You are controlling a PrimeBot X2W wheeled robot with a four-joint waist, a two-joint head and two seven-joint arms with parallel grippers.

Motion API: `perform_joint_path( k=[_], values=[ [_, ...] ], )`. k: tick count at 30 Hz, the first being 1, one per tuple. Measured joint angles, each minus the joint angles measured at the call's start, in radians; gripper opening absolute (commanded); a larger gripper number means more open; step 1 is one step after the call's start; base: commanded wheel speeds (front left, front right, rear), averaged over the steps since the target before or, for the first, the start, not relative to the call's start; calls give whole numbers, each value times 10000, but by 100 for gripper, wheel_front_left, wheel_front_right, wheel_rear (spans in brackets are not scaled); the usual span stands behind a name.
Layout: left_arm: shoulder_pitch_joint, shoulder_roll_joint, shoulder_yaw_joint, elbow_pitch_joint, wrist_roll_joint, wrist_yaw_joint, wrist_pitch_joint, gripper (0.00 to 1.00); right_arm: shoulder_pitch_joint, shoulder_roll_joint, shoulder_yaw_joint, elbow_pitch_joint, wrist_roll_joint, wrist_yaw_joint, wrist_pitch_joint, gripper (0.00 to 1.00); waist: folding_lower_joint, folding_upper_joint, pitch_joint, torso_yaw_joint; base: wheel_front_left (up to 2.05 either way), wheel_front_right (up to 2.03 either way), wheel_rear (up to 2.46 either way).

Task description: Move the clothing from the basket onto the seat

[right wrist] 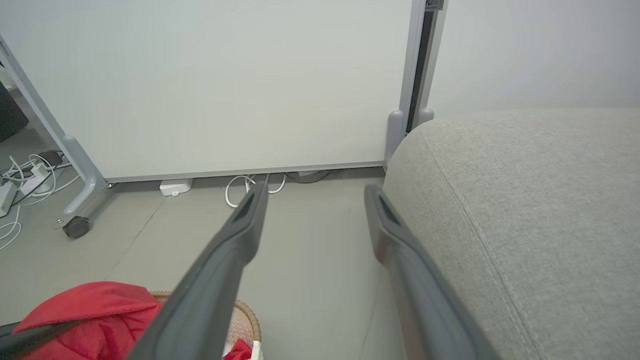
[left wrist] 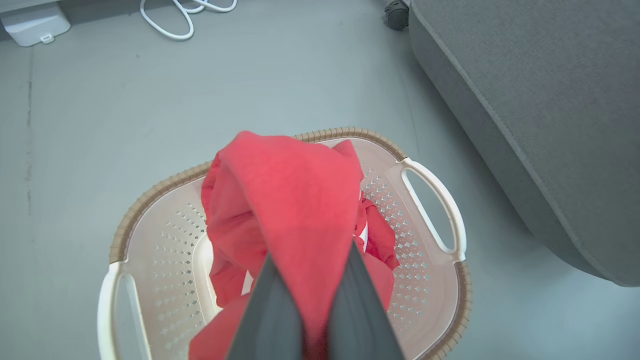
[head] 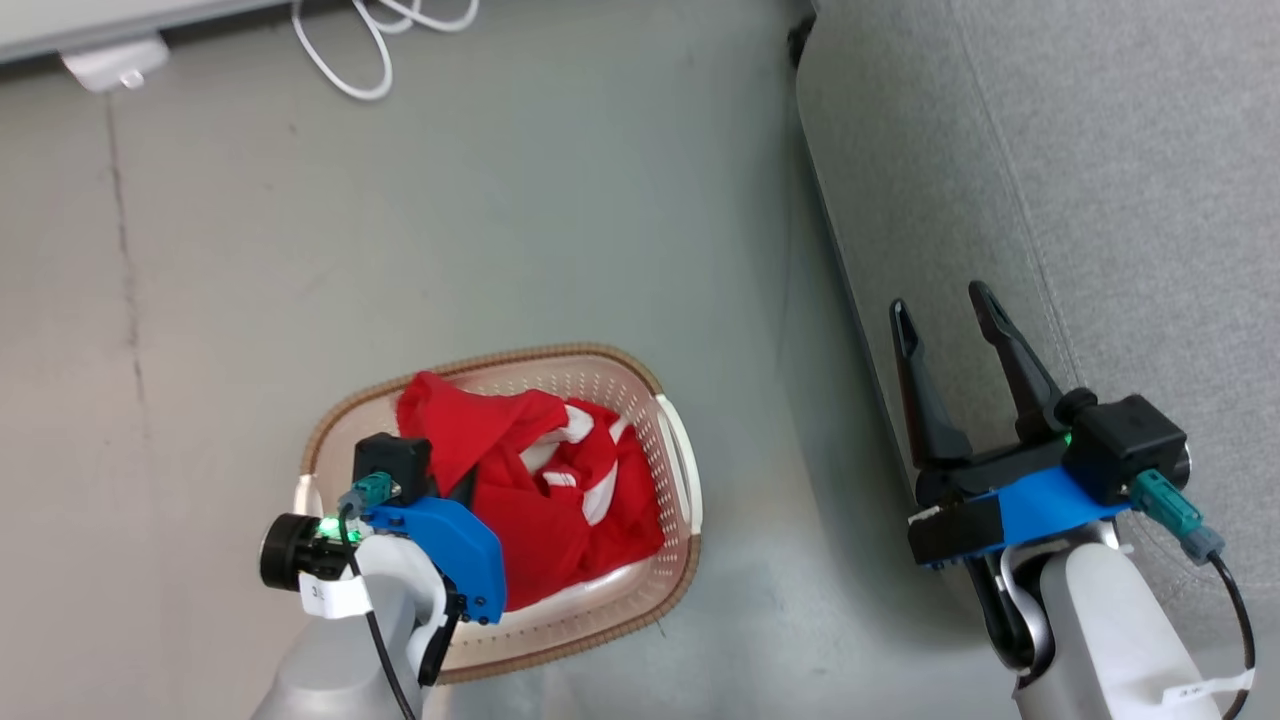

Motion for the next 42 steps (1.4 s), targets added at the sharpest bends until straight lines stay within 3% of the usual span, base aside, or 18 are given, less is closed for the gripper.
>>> perform_joint_path(
  k=[21,33,42],
  values=[
    [177,-182,-3166,-2238,-1547,0,38,0,1383,-2,15,690,73,0,67,100,-2,0,-3171,738,0,0,0],
    [-1039,-190,-4376,-3528,-2830,-2,449,0,1567,0,378,673,222,0,242,100,-1,1,-3871,701,0,0,0],
    [-1856,-192,-4847,-3651,-3440,-2,631,0,1676,0,477,646,222,0,339,100,0,0,-4228,606,0,0,0]
  ],
)
